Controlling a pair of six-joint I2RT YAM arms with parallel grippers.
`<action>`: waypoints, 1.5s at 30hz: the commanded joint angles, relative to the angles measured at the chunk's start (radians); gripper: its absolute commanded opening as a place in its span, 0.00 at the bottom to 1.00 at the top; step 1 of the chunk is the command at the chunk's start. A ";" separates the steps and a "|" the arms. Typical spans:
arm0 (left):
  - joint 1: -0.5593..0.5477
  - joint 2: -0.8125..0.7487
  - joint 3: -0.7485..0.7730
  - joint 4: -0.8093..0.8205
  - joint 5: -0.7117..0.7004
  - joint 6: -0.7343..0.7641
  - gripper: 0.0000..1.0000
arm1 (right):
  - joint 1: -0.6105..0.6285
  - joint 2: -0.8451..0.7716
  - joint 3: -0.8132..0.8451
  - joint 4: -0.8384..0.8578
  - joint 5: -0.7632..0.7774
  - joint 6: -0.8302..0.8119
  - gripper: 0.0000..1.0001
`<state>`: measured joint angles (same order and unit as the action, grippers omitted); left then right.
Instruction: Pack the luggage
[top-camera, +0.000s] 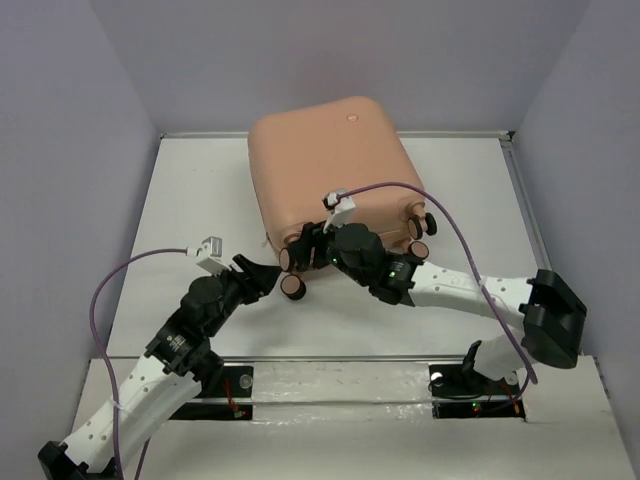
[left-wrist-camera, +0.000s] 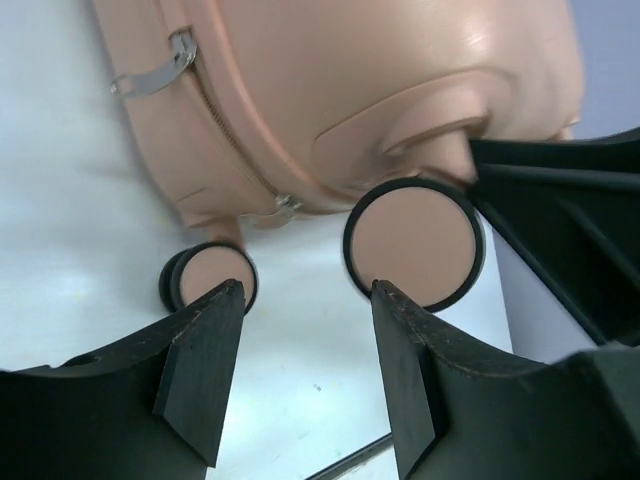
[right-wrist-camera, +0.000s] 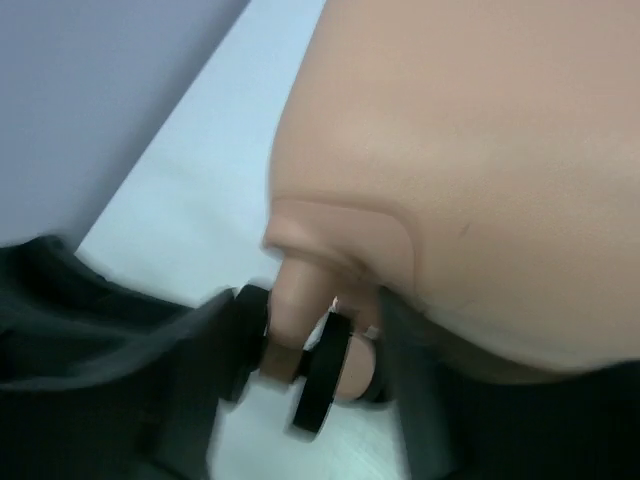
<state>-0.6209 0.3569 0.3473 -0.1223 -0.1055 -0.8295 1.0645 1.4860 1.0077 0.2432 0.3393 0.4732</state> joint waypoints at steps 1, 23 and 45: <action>-0.002 -0.041 -0.067 0.056 0.006 -0.056 0.62 | -0.009 -0.095 -0.015 -0.168 0.001 -0.036 0.86; -0.002 0.247 -0.030 0.368 0.101 -0.031 0.47 | -0.032 -0.096 -0.115 0.080 -0.193 0.082 1.00; -0.002 0.372 0.002 0.472 0.201 -0.011 0.47 | -0.061 -0.021 -0.083 0.187 -0.244 0.127 0.70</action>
<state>-0.6201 0.7460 0.3096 0.2489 0.0593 -0.8616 1.0031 1.4788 0.8749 0.4110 0.0242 0.5880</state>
